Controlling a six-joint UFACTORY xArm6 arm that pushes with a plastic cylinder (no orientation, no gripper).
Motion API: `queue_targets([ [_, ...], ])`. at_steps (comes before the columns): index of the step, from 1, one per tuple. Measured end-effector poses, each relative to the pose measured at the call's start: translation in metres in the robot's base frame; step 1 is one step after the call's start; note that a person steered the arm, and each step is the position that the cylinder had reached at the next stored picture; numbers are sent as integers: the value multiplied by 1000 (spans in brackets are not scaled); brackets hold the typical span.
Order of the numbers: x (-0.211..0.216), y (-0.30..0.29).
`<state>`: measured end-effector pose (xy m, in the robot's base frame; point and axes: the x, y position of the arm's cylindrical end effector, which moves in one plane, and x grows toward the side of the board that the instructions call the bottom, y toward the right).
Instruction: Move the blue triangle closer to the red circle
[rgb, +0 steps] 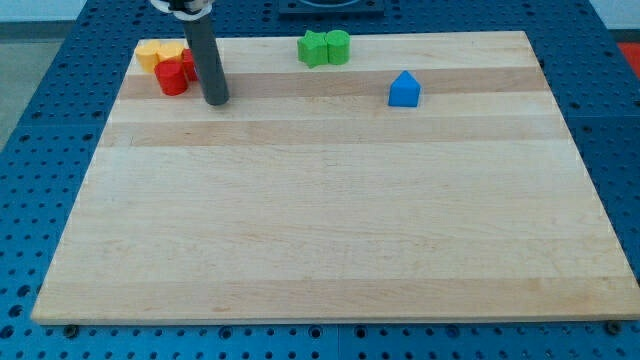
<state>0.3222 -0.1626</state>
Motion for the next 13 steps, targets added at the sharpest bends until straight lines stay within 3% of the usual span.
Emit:
queue_targets([
  [1, 1, -2],
  [2, 33, 29],
  [3, 66, 97],
  [5, 71, 220],
  [7, 52, 287],
  [11, 0, 299],
  [13, 0, 254],
])
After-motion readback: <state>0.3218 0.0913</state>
